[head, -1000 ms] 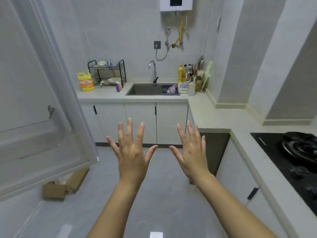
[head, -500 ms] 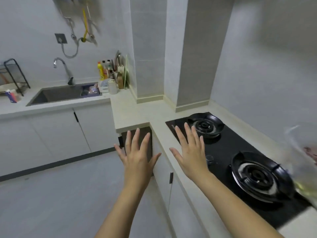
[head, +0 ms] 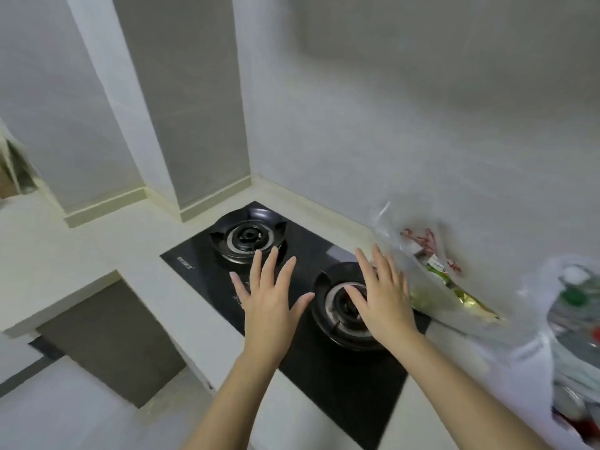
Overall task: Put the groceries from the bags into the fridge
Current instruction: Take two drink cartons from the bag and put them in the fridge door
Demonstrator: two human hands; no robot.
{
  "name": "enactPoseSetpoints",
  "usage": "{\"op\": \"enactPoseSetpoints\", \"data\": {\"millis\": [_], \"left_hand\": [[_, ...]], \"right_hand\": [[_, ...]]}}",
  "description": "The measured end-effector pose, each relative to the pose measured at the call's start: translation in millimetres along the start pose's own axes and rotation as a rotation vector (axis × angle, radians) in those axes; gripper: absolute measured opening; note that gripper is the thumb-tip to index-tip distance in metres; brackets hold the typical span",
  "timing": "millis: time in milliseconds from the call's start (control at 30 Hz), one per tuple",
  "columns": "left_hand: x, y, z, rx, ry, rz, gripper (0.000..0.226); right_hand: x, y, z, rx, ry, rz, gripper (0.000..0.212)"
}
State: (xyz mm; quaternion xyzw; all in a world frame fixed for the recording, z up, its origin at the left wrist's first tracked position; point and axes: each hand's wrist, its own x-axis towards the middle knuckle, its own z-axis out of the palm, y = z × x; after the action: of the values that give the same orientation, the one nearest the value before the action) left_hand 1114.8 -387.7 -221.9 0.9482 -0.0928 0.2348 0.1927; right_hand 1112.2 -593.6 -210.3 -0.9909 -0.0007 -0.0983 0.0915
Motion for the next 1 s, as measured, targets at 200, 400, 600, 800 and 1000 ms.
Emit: {"op": "enactPoseSetpoints", "data": {"millis": [200, 400, 600, 800, 1000], "left_hand": [[84.7, 54.0, 57.6, -0.150, -0.047, 0.313, 0.060], [155.8, 118.1, 92.5, -0.249, -0.013, 0.739, 0.027], [205.8, 142.8, 132.8, 0.109, -0.150, 0.837, 0.030], [224.1, 159.0, 153.6, 0.363, -0.452, 0.643, 0.117], [220.5, 173.3, 201.2, 0.536, -0.767, 0.599, 0.142]], "right_hand": [[23.3, 73.8, -18.0, -0.071, 0.087, 0.199, 0.063], [34.3, 127.7, -36.3, -0.138, -0.040, 0.331, 0.041], [49.8, 170.9, -55.3, -0.425, -0.159, 0.396, 0.030], [54.4, 207.6, -68.9, -0.587, -0.357, 0.444, 0.096], [67.4, 232.0, -37.9, -0.575, -0.541, 0.411, 0.111]]}}
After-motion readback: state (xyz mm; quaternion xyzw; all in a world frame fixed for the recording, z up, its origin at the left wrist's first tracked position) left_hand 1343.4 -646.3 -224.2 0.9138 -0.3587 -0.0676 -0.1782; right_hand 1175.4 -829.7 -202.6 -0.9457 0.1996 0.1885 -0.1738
